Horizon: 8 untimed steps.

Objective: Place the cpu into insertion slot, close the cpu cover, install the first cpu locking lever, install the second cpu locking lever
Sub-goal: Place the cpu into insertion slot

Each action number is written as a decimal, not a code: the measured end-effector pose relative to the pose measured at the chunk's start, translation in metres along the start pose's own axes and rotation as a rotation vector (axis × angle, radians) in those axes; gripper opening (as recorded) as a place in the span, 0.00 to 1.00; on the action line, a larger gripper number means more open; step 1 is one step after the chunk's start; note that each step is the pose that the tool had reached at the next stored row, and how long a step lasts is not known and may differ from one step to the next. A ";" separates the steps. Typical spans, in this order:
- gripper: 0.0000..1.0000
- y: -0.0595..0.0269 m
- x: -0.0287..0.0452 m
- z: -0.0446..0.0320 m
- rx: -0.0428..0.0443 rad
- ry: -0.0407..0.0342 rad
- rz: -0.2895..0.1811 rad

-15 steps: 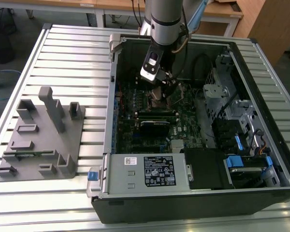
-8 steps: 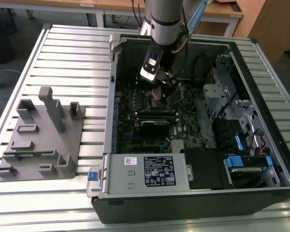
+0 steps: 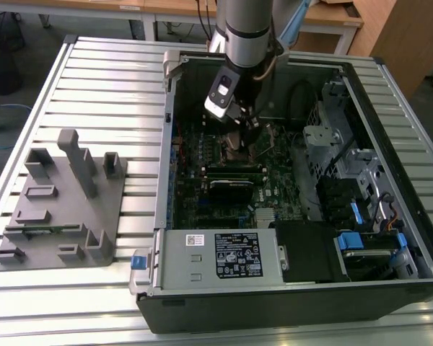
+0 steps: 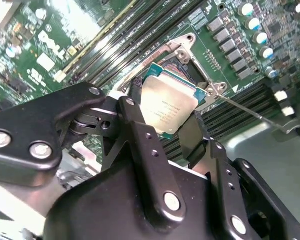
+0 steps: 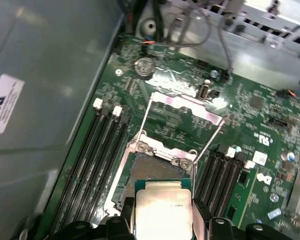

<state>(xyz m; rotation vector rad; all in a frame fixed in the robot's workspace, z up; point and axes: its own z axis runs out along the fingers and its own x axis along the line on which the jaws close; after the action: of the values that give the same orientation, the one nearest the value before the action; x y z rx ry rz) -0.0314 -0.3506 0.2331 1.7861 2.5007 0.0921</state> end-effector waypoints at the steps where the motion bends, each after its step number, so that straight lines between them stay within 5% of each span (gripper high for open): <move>1: 0.54 0.0000 0.0000 0.0001 0.0003 -0.0015 0.017; 8: 0.54 0.0008 0.0006 0.0002 0.0008 -0.0038 0.043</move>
<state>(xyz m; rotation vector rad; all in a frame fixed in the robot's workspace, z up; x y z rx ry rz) -0.0309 -0.3498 0.2330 1.8391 2.4605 0.0898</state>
